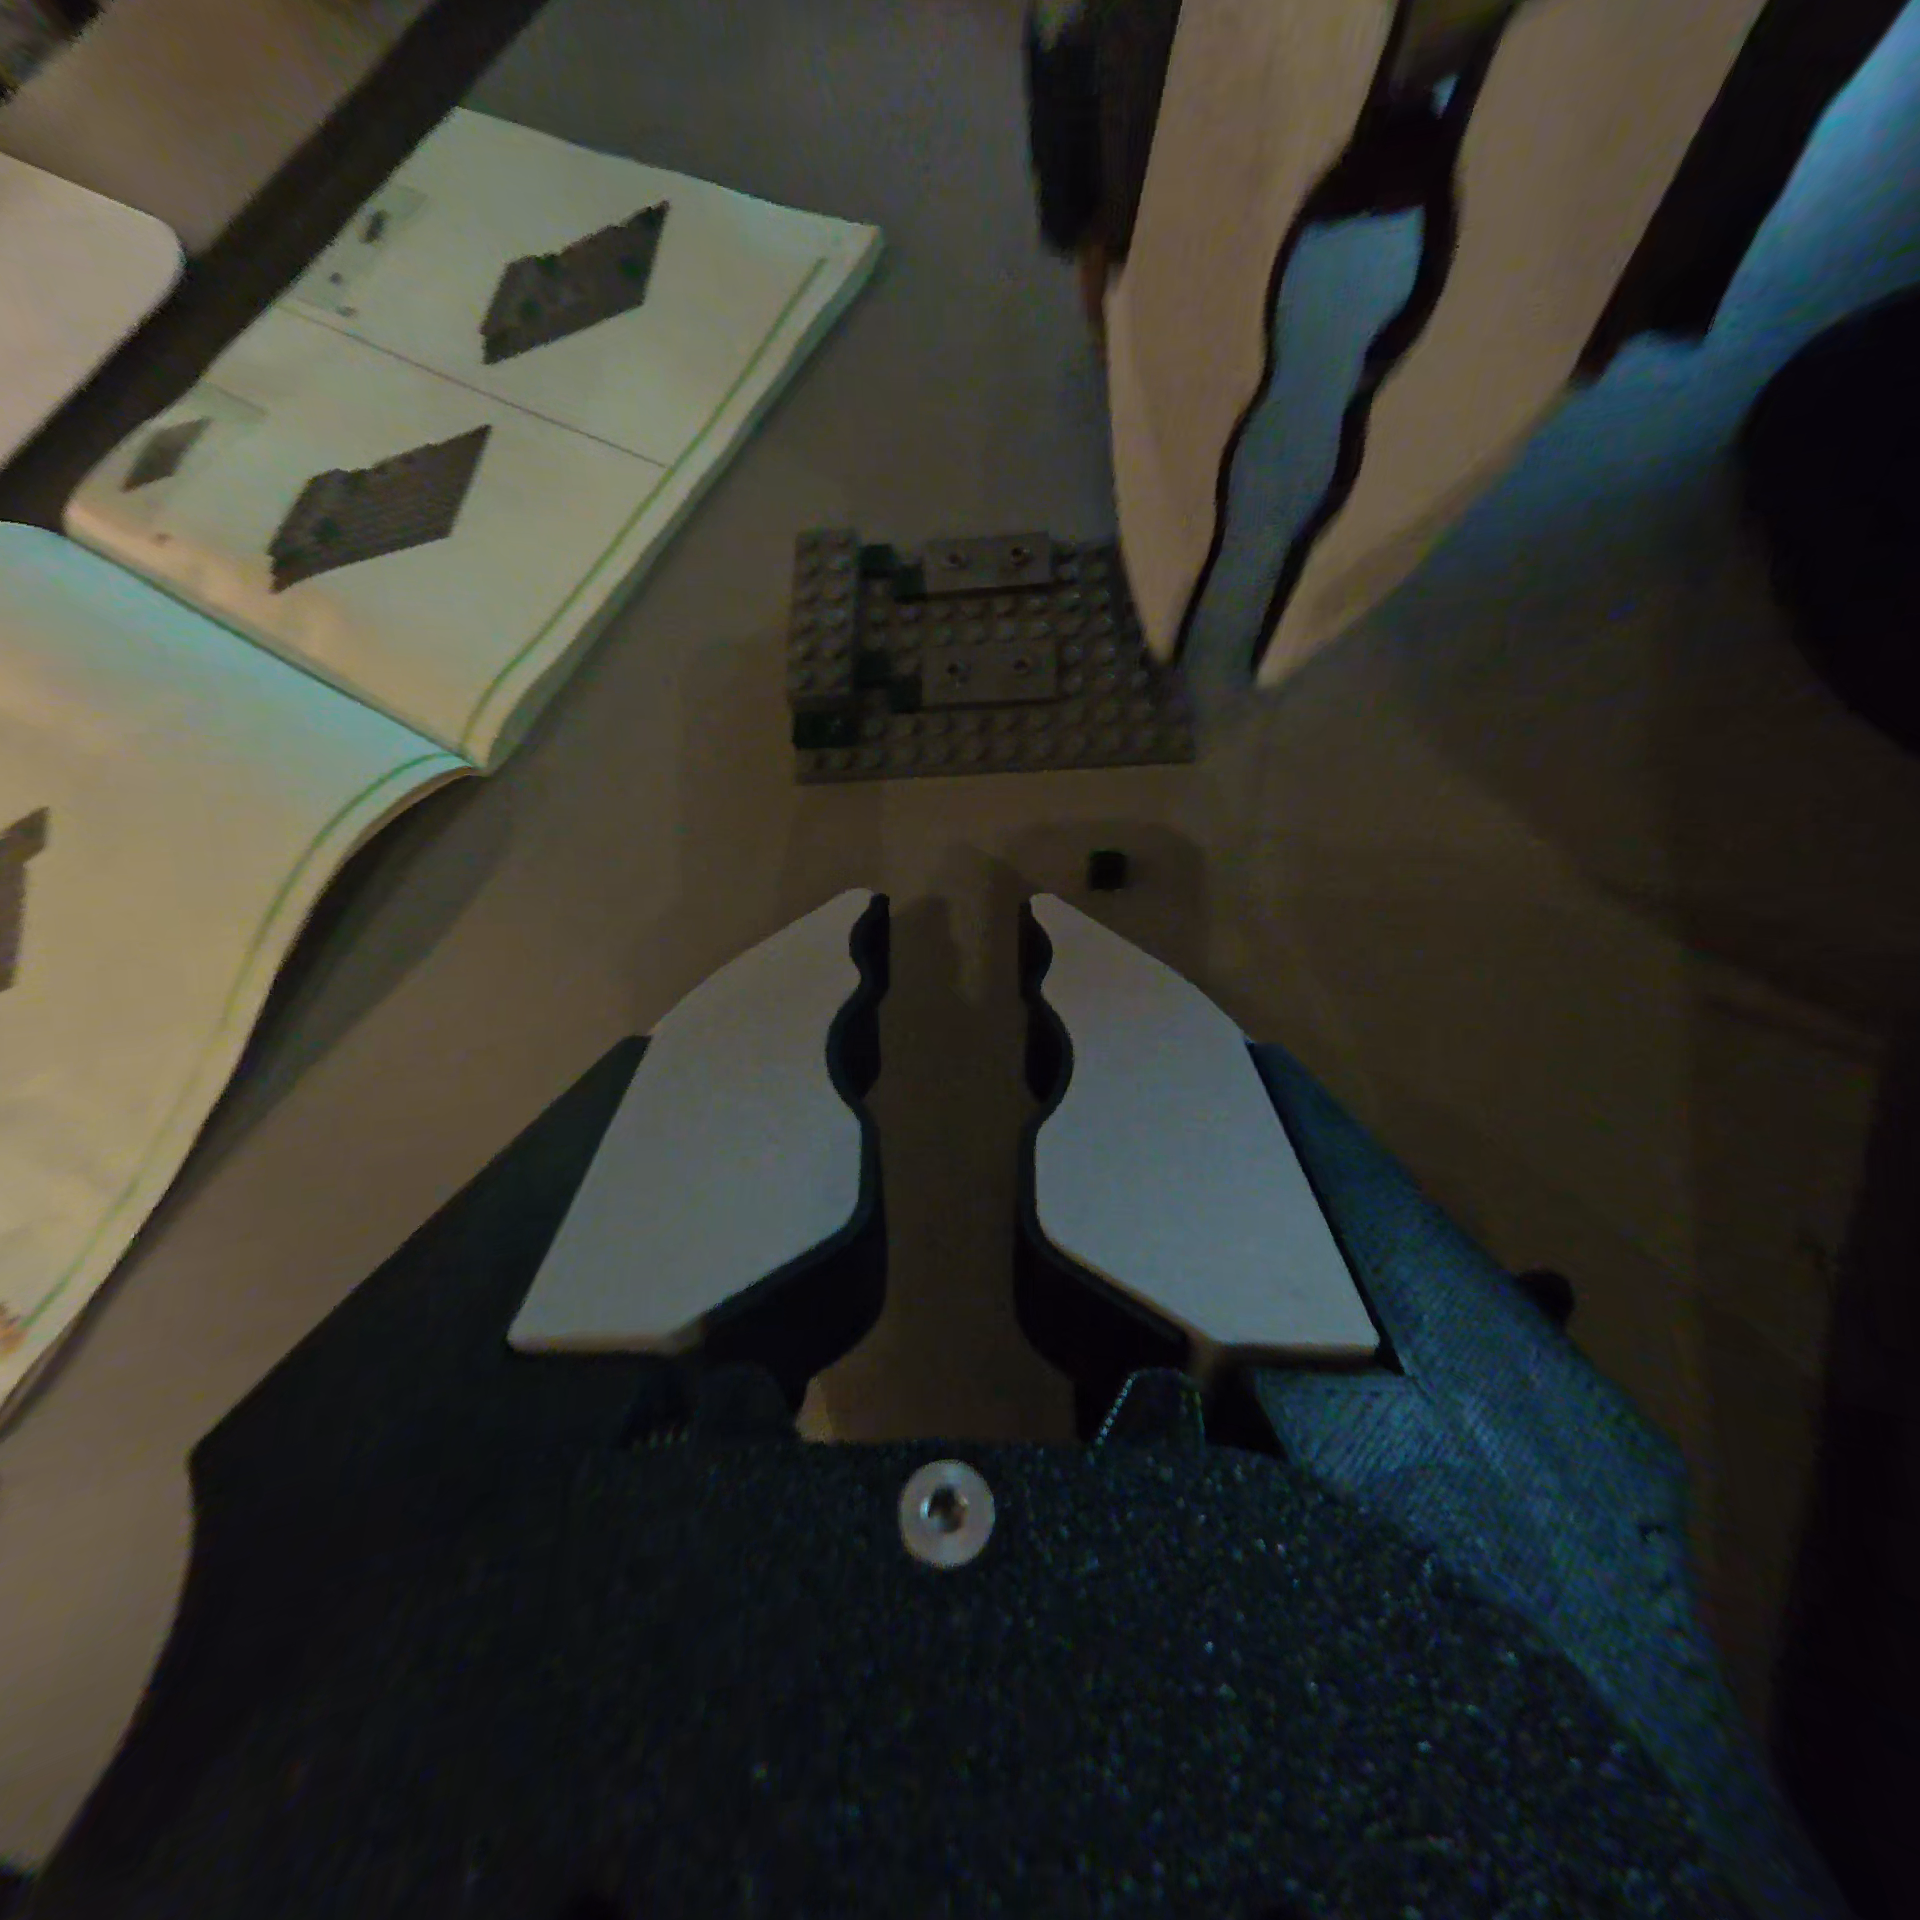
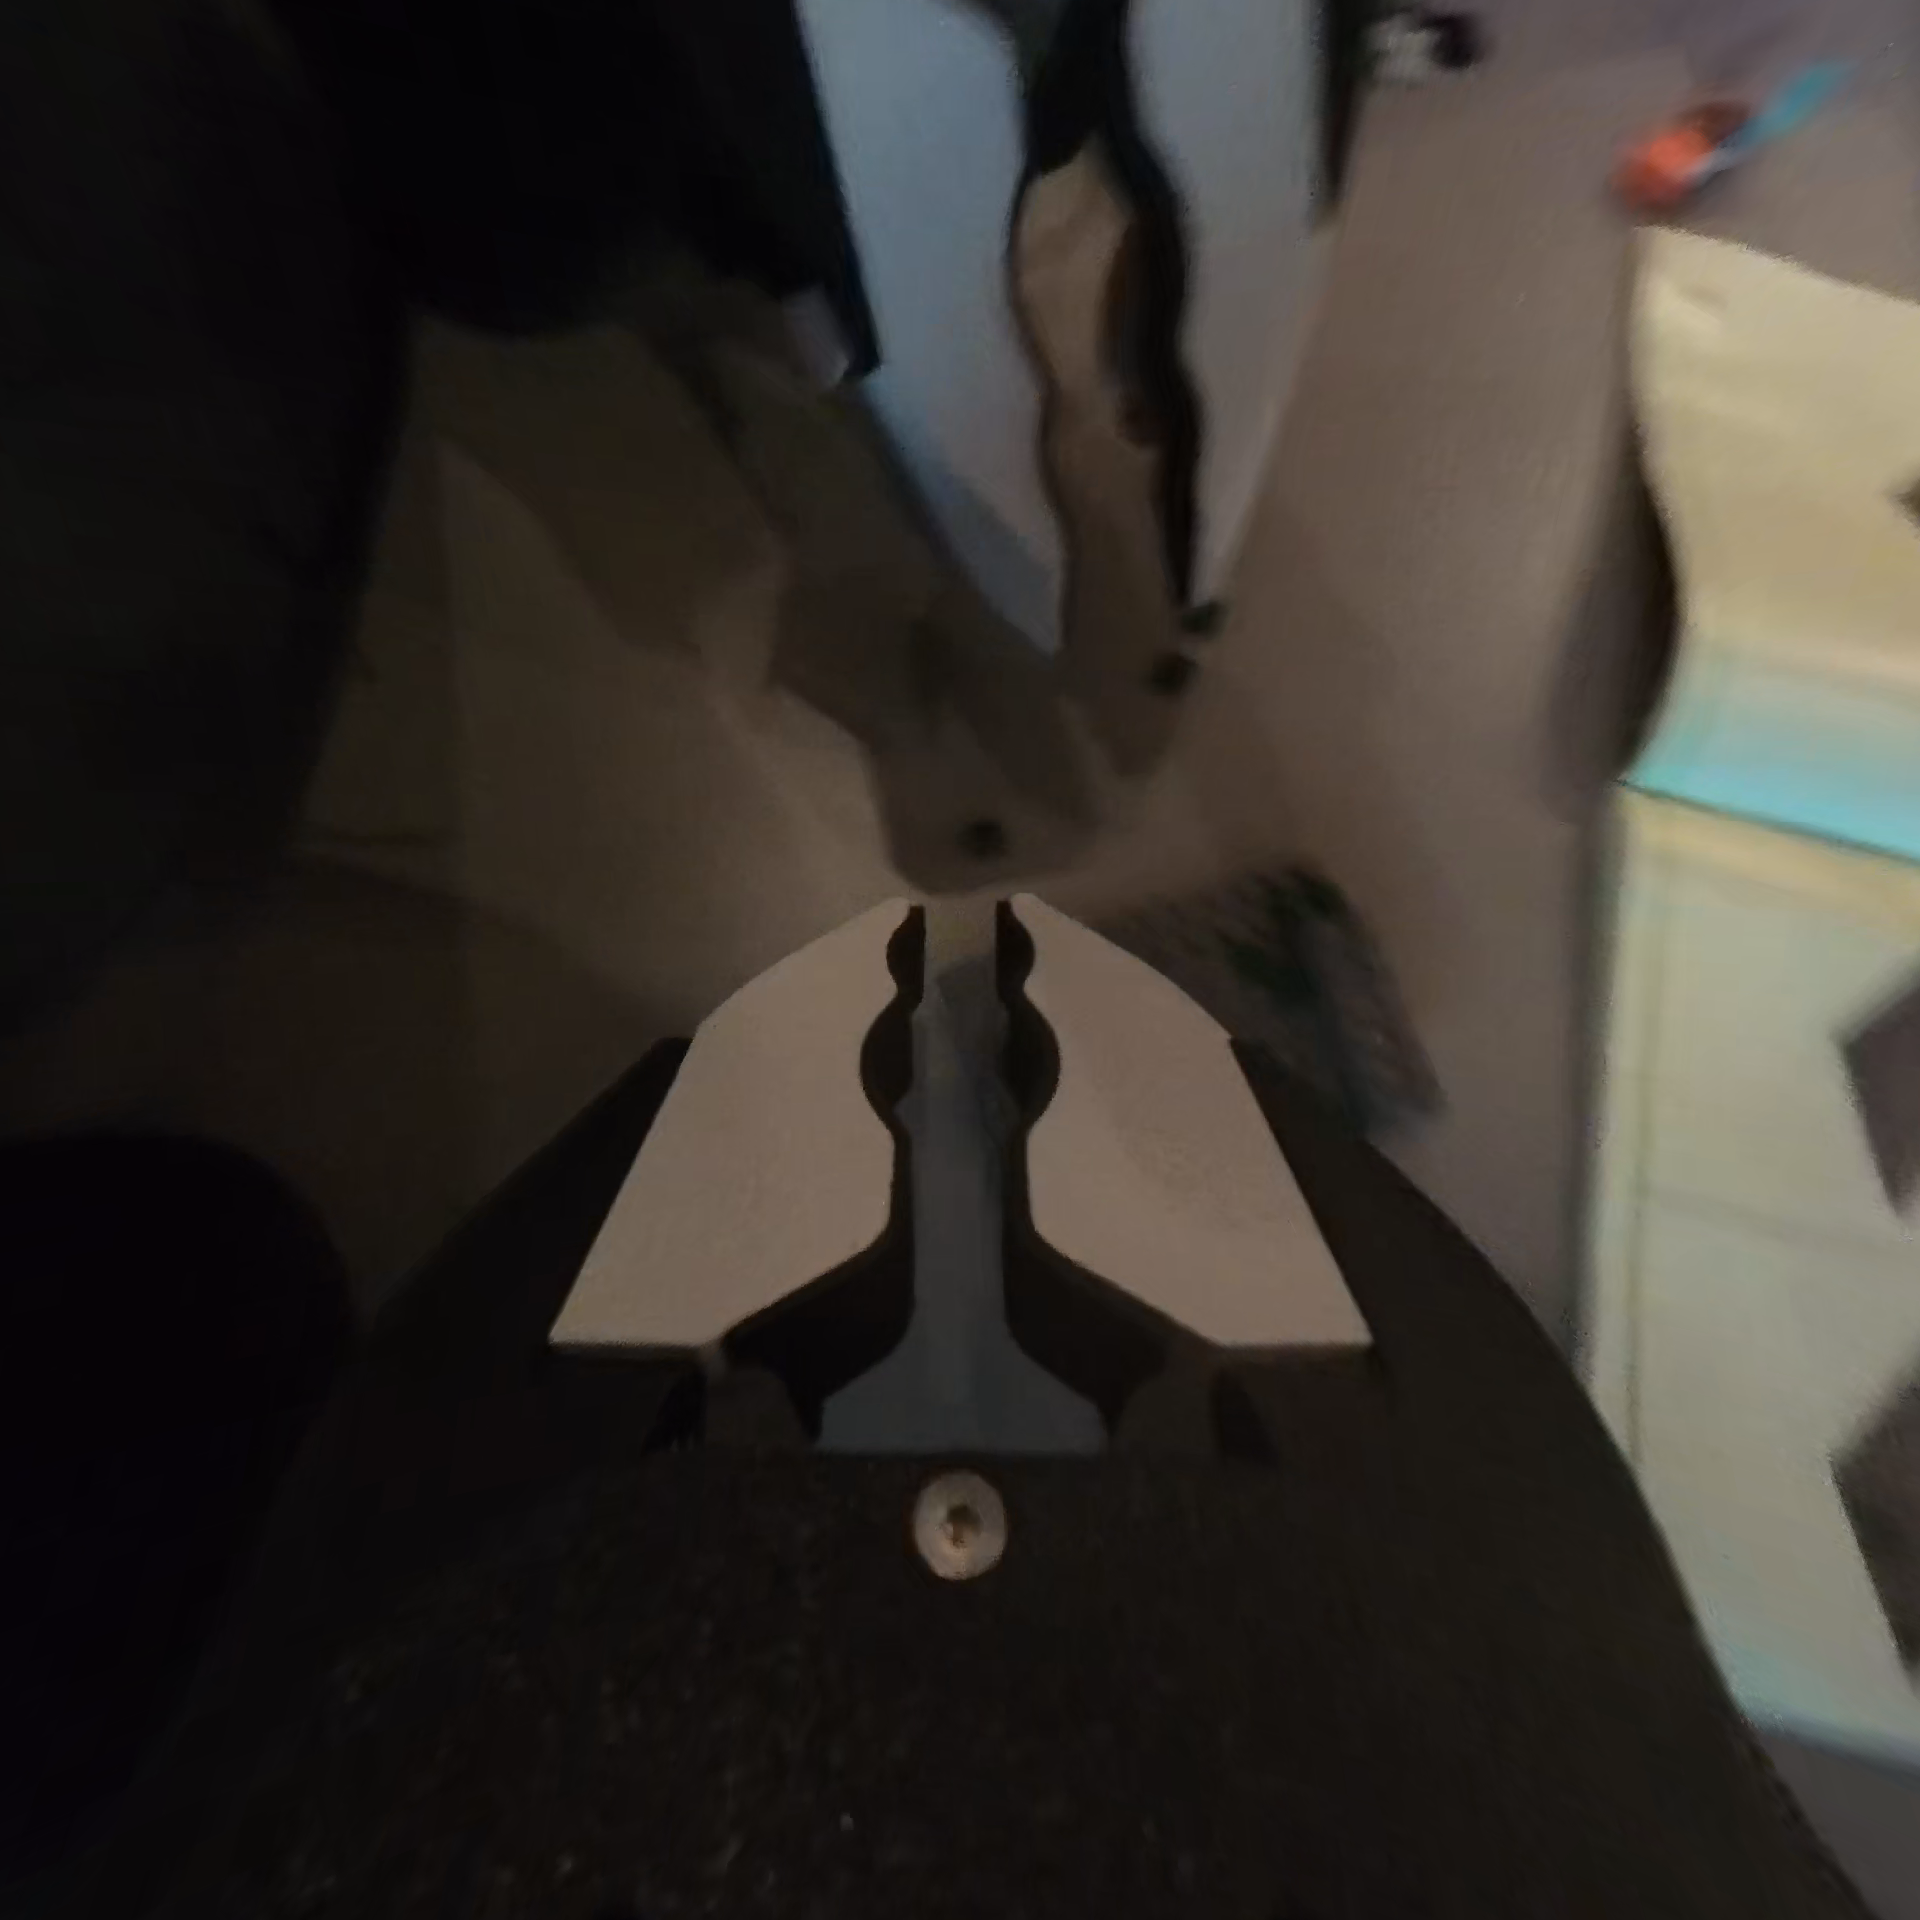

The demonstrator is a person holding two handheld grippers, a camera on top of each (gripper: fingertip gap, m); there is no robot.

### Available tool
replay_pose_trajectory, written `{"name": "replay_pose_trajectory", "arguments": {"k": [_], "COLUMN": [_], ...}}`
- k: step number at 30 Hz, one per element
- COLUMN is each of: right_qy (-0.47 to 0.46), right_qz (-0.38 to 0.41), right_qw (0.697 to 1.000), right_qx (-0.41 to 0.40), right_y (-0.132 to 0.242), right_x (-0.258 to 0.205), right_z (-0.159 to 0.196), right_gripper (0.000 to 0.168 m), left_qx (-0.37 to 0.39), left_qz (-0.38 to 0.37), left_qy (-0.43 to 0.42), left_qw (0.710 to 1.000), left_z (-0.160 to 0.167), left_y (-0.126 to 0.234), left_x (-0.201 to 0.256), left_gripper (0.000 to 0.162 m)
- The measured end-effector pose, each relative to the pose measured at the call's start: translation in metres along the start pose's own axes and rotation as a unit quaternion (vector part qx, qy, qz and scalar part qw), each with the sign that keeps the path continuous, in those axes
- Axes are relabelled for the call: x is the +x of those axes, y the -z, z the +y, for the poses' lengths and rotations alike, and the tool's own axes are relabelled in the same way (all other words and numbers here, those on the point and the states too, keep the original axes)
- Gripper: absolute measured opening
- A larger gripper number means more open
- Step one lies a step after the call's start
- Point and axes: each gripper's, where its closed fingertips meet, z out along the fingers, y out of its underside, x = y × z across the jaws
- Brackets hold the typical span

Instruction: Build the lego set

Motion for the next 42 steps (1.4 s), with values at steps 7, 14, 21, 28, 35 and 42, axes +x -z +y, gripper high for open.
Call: {"name": "replay_pose_trajectory", "arguments": {"k": [7, 14, 21, 28, 35, 42], "right_qy": [0.042, 0.045, 0.022, -0.047, -0.032, 0.061], "right_qz": [-0.041, -0.063, -0.084, -0.162, -0.139, -0.082], "right_qw": [0.996, 0.993, 0.993, 0.98, 0.988, 0.993], "right_qx": [-0.066, -0.09, -0.083, -0.103, -0.064, -0.055], "right_y": [-0.033, -0.045, -0.047, -0.046, -0.042, -0.049], "right_x": [0.006, 0.009, 0.007, -0.009, 0.001, -0.007], "right_z": [0.003, 0.008, 0.006, 0.0, -0.015, -0.006], "right_gripper": [0.013, 0.01, 0.007, 0.013, 0.01, 0.008], "left_qx": [0.002, 0.004, 0.002, 0.001, -0.003, -0.003], "left_qz": [-0.021, -0.032, -0.031, -0.023, -0.012, -0.003], "left_qy": [0.009, 0.03, 0.04, 0.033, 0.016, 0.014], "left_qw": [1.0, 0.999, 0.999, 0.999, 1.0, 1.0], "left_z": [0.009, 0.022, 0.031, 0.031, 0.032, 0.033], "left_y": [0.016, 0.027, 0.029, 0.027, 0.023, 0.021], "left_x": [-0.004, -0.012, -0.012, -0.007, 0.001, 0.003], "left_gripper": [0.022, 0.021, 0.02, 0.021, 0.02, 0.02]}}
